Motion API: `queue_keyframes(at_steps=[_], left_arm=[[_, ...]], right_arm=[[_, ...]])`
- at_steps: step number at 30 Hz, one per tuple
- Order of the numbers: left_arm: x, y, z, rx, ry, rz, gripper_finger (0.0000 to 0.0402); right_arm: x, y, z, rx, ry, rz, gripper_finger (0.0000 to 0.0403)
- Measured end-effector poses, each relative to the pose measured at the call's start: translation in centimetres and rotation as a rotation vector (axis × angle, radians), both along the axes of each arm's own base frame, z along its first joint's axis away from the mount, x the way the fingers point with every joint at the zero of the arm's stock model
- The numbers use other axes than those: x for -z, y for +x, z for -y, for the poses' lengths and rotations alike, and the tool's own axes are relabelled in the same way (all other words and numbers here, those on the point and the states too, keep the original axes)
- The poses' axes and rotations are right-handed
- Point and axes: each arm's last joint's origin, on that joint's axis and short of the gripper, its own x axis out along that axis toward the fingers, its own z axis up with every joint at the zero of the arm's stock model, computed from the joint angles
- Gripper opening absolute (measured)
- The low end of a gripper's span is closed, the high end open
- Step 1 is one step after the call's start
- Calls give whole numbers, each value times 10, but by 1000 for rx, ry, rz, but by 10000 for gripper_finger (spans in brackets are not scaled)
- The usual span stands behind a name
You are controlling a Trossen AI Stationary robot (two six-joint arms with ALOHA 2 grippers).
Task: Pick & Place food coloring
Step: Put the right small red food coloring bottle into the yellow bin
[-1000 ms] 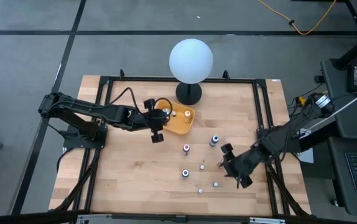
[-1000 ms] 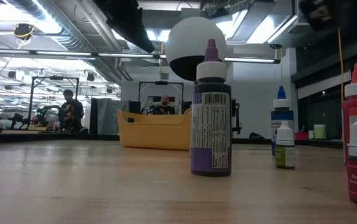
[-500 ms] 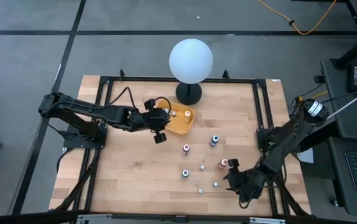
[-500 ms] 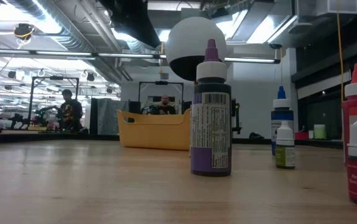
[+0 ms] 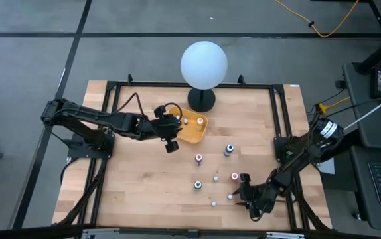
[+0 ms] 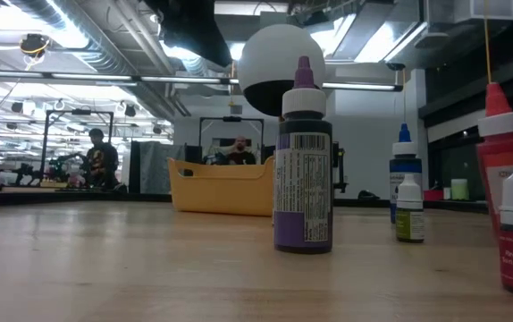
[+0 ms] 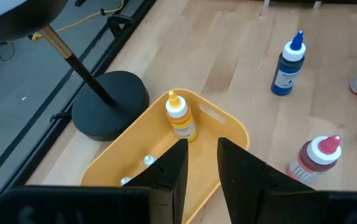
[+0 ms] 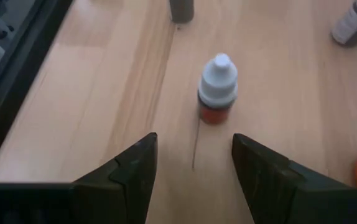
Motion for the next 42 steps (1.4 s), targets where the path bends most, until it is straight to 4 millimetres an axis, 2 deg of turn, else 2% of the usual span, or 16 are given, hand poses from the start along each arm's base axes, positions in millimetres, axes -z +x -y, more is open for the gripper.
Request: queue_keyframes(at_steps=[9, 18, 24, 28, 33, 36, 42], left_arm=[[-1, 0, 0, -12, -19, 18, 77], [-1, 1, 1, -9, -22, 29, 76], [-1, 1, 1, -8, -23, 29, 75], [-1, 1, 3, 2, -25, 28, 75], [-1, 1, 7, 14, -24, 28, 72], [-1, 0, 9, 18, -22, 28, 70], [-2, 0, 16, 28, -40, 42, 67]], right_arm=[[5, 3, -1, 19, -16, 30, 209], [-3, 0, 3, 33, -1, -2, 209], [-10, -10, -3, 40, 57, -10, 209], [-11, -19, -7, 81, 103, -37, 209], [-15, -22, -13, 258, 138, 16, 209], [-11, -19, -15, 323, 145, 42, 209], [5, -12, -25, 335, 88, 31, 209]])
